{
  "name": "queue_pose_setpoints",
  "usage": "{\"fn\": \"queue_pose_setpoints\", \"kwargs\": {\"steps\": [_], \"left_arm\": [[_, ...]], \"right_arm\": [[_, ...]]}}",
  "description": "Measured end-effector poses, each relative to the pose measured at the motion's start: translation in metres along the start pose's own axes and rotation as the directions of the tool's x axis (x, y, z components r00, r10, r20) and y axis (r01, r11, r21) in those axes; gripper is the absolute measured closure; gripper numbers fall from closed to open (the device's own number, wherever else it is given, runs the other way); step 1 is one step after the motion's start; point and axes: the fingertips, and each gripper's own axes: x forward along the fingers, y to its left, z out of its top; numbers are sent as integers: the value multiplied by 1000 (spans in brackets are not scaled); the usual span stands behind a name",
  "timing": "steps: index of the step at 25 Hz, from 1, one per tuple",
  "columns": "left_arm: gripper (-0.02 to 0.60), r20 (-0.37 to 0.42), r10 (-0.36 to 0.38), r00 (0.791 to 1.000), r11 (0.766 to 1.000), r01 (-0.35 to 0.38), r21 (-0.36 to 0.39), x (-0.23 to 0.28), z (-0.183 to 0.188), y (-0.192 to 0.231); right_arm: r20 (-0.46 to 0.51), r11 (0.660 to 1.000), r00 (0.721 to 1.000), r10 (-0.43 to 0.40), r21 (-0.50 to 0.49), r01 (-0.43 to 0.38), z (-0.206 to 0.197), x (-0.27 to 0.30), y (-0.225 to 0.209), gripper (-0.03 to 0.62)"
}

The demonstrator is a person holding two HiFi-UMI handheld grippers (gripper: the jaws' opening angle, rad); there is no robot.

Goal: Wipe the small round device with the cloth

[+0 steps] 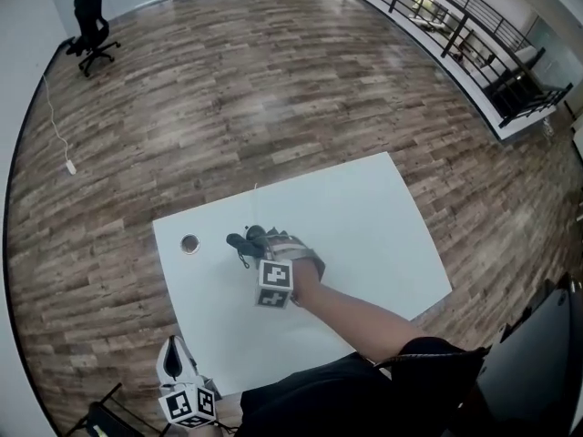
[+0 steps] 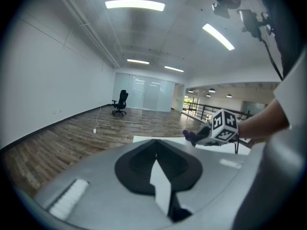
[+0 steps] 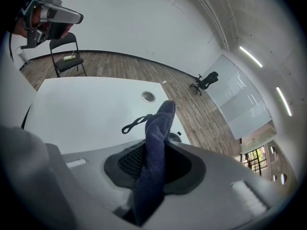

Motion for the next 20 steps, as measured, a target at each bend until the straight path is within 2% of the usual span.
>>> {"fn": "queue_pose_setpoints", "kwargs": {"steps": [4,7,11,13,16,20], "left_arm": [[574,-6,-14,1000,1000,14,9,4,0,-12],[574,-22,5,1000,1000,-4,16,-1,-5,-15],[574,-36,19,999,999,-18,29,-4,-4,-17],[574,-33,18,999,999,-17,31,2,-1,-18],[574,-16,-2,1000,999,3,33,16,2,-25],[574,1,-46,999,998,46,45,51,2,-41]], "right_arm": [[-4,1000,1000,0,13,0,-16,2,4,496],[-19,999,999,32,28,-32,-29,12,20,494],[-68,989,991,111,110,-103,-63,28,41,494],[-83,982,988,127,152,-114,-79,28,40,496],[-61,982,995,81,174,-69,-85,8,21,494],[4,984,999,-54,171,52,-71,-28,-25,494]]}}
